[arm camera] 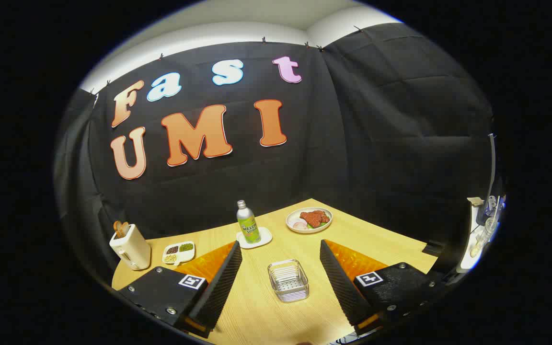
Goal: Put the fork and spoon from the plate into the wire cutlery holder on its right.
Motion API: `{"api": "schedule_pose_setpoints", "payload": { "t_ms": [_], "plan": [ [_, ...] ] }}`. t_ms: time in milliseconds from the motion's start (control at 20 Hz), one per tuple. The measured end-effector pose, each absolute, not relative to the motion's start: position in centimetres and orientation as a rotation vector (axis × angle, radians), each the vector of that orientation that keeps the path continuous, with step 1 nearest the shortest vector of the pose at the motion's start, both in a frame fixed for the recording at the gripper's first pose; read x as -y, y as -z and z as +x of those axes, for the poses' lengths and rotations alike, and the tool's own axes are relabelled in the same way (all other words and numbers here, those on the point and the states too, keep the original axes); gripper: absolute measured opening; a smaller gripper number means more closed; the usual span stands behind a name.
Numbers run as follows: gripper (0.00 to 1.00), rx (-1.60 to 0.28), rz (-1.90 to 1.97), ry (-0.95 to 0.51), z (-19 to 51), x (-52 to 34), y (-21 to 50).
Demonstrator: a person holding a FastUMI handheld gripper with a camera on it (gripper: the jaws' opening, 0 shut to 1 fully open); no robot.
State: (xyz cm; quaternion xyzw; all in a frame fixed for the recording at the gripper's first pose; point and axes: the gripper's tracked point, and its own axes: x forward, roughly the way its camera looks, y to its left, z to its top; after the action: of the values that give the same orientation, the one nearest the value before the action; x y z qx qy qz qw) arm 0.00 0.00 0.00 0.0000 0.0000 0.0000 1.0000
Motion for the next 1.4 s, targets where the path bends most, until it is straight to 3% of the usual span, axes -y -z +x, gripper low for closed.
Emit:
{"api": "schedule_pose_setpoints", "payload": {
  "t_ms": [850, 1400],
  "plan": [
    [0.98, -0.031, 0.027, -0.085, 2.0, -4.1, -0.9],
    [0.98, -0.212, -0.059, -0.231, 1.6, -9.9, 6.4]
  ]
}}
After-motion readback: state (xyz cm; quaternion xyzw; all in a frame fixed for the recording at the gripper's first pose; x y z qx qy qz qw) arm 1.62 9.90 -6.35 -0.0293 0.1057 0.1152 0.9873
